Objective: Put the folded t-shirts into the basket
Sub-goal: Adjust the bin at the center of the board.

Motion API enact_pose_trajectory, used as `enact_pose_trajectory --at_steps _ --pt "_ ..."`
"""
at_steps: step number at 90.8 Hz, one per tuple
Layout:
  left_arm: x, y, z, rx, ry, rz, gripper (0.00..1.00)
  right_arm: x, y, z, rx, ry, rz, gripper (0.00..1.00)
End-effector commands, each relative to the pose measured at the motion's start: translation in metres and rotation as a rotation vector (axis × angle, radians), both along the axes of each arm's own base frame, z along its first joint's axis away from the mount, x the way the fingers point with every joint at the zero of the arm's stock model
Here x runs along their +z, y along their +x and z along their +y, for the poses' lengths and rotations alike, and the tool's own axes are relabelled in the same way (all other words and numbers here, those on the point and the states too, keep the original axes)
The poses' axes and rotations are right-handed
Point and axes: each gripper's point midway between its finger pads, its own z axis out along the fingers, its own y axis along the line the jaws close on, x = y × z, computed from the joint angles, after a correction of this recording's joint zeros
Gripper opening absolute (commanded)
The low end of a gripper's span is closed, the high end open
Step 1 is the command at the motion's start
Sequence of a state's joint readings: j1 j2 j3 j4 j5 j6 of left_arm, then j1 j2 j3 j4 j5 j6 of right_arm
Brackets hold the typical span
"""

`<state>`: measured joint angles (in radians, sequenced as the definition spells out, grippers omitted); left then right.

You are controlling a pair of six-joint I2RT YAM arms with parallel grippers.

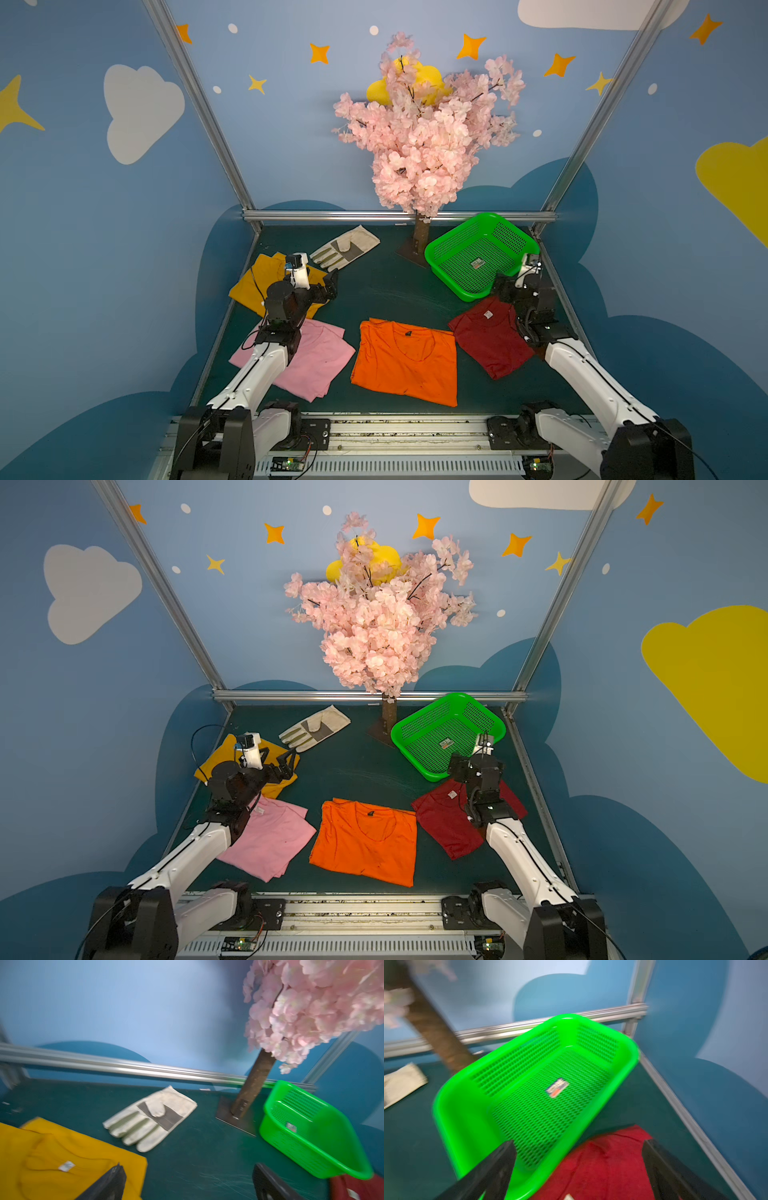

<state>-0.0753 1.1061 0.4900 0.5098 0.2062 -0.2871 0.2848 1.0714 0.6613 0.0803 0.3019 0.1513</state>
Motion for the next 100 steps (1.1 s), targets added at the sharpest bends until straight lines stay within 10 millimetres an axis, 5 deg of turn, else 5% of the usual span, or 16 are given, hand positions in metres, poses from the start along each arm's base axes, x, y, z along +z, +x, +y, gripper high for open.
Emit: enact_pose_trajectory --at_steps 1,18,44,73,100 --pt "-0.018 -0.017 -0.043 -0.152 -0.157 0.166 0.97 -0.038 -0.015 0.067 0.258 -0.059 0.245 0.98" --pt "-0.034 -0.036 -0.091 -0.268 -0.125 0.236 0.97 -0.071 0.000 0.096 0.317 -0.173 0.474 0.88" --pt "-0.051 -0.049 -0.115 -0.311 -0.030 0.282 0.98 -0.109 0.026 0.113 0.316 -0.191 0.656 0.57" --pt "-0.068 -0.070 -0.132 -0.332 0.045 0.332 0.97 -0.112 0.066 0.116 0.090 -0.058 0.628 0.28" --pt "-0.097 -0.087 -0.146 -0.342 0.118 0.410 0.97 -0.116 0.097 0.158 0.099 -0.004 0.623 0.25"
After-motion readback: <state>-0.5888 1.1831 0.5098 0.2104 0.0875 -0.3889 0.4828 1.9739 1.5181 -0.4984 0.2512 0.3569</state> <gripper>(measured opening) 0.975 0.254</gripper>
